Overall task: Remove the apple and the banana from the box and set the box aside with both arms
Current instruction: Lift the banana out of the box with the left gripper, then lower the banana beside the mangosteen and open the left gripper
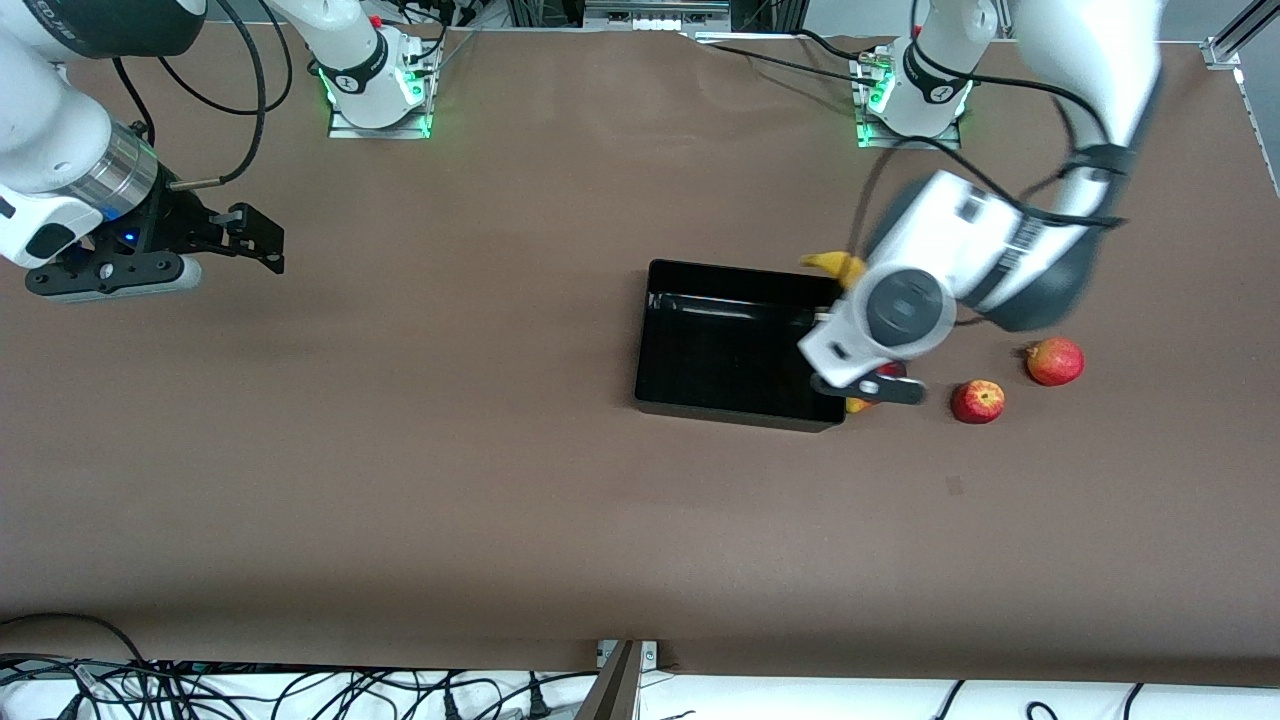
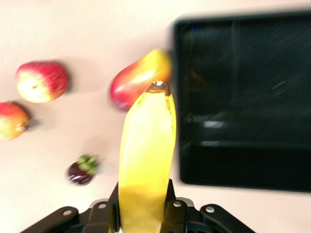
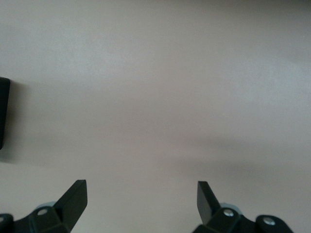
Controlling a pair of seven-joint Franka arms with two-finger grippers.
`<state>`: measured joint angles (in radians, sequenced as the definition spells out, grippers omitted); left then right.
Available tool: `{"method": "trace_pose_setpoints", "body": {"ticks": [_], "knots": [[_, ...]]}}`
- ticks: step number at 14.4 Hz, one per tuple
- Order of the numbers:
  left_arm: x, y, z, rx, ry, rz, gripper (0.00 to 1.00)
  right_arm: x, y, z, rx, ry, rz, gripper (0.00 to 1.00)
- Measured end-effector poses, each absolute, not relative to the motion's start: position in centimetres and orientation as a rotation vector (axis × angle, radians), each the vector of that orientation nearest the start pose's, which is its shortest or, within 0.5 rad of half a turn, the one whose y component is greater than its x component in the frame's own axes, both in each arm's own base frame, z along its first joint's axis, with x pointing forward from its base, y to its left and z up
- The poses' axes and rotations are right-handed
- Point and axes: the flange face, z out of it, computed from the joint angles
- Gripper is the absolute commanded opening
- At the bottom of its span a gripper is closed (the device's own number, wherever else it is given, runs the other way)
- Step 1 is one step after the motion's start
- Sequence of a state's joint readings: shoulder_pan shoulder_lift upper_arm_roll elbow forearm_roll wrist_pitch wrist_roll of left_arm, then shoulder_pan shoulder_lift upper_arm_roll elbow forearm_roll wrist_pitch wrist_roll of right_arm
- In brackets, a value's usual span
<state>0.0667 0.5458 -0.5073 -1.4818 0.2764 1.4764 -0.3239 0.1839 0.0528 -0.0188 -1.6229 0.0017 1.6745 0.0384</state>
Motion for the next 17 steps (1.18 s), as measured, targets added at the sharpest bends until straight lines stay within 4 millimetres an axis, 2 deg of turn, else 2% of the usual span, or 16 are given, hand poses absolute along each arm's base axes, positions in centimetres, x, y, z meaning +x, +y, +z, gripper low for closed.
{"method": "trace_pose_setpoints", "body": {"ticks": [3,6,7,10,12,14,15,17], "knots": [[60.8,-12.8,33.3,-2.873,0.258,0.778,0.08,57.0,9.5,57.9,-3.135,-0.199,0.002,1.00],[59.4,-7.9,28.9,-2.940,0.209,0.722,0.07,57.0,9.5,57.9,-3.135,-0.198,0.002,1.00],[58.1,-7.3,27.2,-2.966,0.214,0.664,0.07,57.0,9.5,57.9,-3.135,-0.198,0.002,1.00],[53.5,-8.0,23.0,-2.974,0.285,0.517,0.12,57.0,9.5,57.9,-3.135,-0.198,0.002,1.00],[52.3,-7.4,21.5,-2.957,0.307,0.480,0.14,57.0,9.5,57.9,-3.135,-0.198,0.002,1.00],[52.0,-6.5,21.0,-2.954,0.290,0.485,0.33,57.0,9.5,57.9,-3.135,-0.198,0.002,1.00],[51.8,-6.2,20.7,-2.958,0.270,0.487,0.63,57.0,9.5,57.9,-3.135,-0.198,0.002,1.00],[51.4,-6.2,20.0,-2.966,0.227,0.488,1.00,57.0,9.5,57.9,-3.135,-0.197,0.002,1.00]]}}
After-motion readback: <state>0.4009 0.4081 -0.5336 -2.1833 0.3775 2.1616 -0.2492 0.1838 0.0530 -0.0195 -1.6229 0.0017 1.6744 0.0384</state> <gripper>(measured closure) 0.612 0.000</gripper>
